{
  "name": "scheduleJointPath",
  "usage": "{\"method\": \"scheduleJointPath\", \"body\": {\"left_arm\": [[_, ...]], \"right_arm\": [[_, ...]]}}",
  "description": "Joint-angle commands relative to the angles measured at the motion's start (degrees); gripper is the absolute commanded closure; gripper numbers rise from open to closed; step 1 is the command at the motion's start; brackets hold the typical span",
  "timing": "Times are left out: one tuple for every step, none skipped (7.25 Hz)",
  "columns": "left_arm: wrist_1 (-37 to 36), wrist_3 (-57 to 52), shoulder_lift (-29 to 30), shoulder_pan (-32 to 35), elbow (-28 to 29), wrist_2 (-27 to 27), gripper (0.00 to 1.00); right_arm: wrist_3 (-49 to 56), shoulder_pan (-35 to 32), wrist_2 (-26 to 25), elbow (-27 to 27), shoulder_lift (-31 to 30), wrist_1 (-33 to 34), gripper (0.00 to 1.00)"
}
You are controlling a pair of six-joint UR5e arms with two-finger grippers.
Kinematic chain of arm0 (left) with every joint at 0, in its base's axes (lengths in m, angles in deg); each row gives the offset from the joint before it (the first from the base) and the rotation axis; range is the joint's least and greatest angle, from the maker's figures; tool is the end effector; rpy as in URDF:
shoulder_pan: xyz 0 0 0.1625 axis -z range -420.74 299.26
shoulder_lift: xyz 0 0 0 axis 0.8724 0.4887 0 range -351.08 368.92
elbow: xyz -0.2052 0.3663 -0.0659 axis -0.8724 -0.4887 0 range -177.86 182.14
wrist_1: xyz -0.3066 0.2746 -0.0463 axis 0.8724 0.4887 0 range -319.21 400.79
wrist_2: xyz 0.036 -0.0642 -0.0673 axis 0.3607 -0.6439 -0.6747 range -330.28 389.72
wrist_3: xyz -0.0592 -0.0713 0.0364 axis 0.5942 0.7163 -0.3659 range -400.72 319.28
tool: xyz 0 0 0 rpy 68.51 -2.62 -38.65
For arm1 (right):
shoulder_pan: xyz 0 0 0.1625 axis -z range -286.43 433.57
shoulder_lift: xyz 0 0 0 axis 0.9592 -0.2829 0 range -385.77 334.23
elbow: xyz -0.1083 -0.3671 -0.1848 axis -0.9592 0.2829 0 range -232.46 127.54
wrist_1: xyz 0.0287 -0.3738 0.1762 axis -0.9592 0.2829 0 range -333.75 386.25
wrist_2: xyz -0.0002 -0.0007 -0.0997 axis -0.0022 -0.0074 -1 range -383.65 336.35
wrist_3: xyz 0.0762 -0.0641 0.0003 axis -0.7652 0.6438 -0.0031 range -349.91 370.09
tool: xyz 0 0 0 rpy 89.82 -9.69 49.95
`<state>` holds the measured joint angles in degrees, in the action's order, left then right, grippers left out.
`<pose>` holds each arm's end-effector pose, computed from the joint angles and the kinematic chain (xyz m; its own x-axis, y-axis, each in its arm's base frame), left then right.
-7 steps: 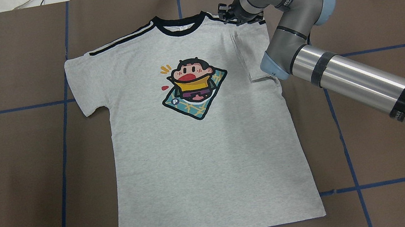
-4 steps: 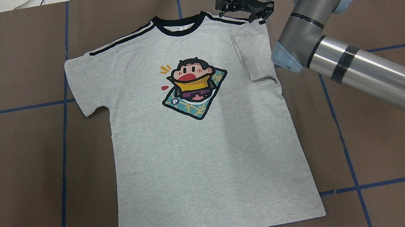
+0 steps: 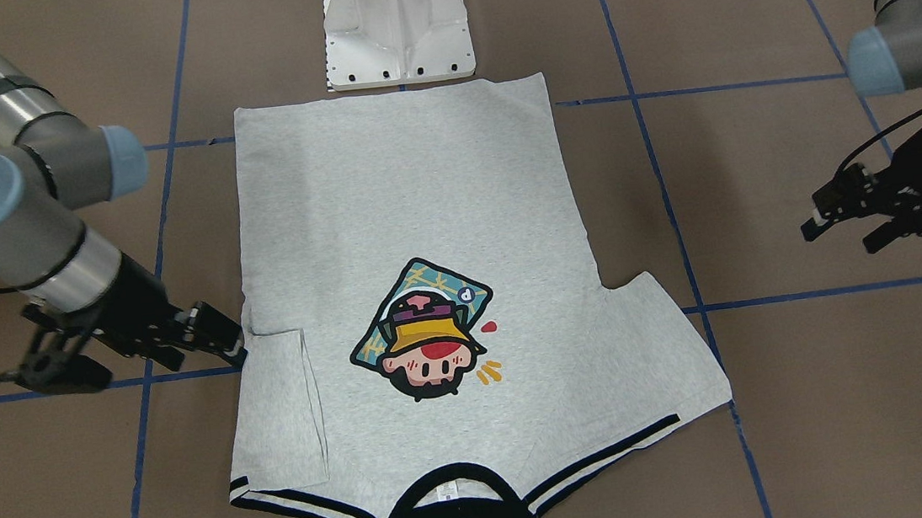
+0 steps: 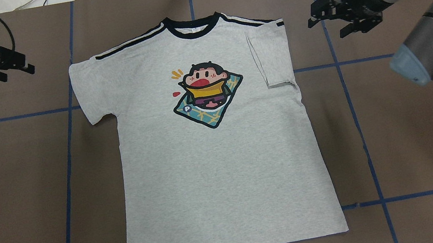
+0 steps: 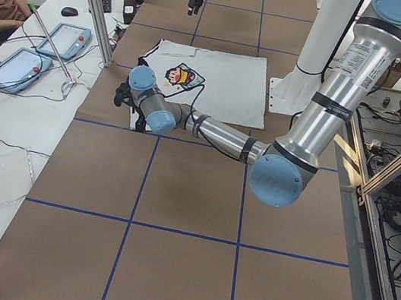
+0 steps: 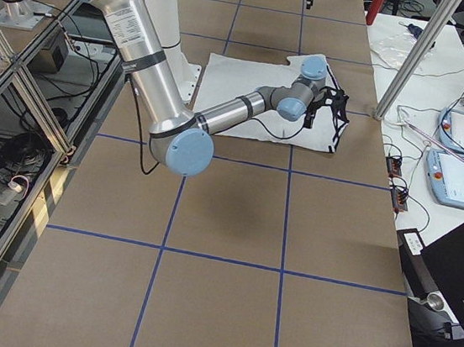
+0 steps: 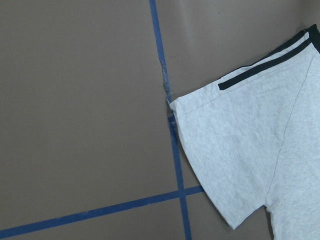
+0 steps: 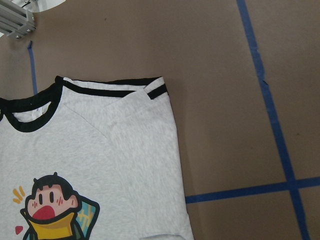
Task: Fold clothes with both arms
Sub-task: 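Raise the right gripper away while the left arm moves toward the shirt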
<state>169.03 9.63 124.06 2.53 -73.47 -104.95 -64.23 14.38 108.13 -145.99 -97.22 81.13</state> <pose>0.2514 -0.6400 0.4453 0.4803 0.0553 -0.8754 0.1170 0.9851 0.1264 -0.2576 -0.5626 0.3744 0.3627 0.2148 0.9068 -0.2655 0.9566 -0.1204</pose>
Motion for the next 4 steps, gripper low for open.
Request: {"method": "scheduleJointPath", "body": {"left_arm": [[11.5,11.3,7.3,-5.9,13.4,13.6,0.1],[14.3,11.4,10.3,-6.0,19.1,14.6,0.22],[17.1,11.4,11.5,-6.1,22.8,14.7,0.39],[17.1,11.4,11.9,-6.1,23.2,14.8,0.49]], "right_arm": [[0.1,-2.0,2.9,-1.0,-8.8,-11.1,0.0],[-0.5,-1.9,2.9,-0.9,-10.6,-14.5,0.0],[0.2,-1.8,2.7,-0.5,-10.9,-14.8,0.0],[0.3,-1.8,2.5,-0.5,-10.8,-14.8,0.0]]}}
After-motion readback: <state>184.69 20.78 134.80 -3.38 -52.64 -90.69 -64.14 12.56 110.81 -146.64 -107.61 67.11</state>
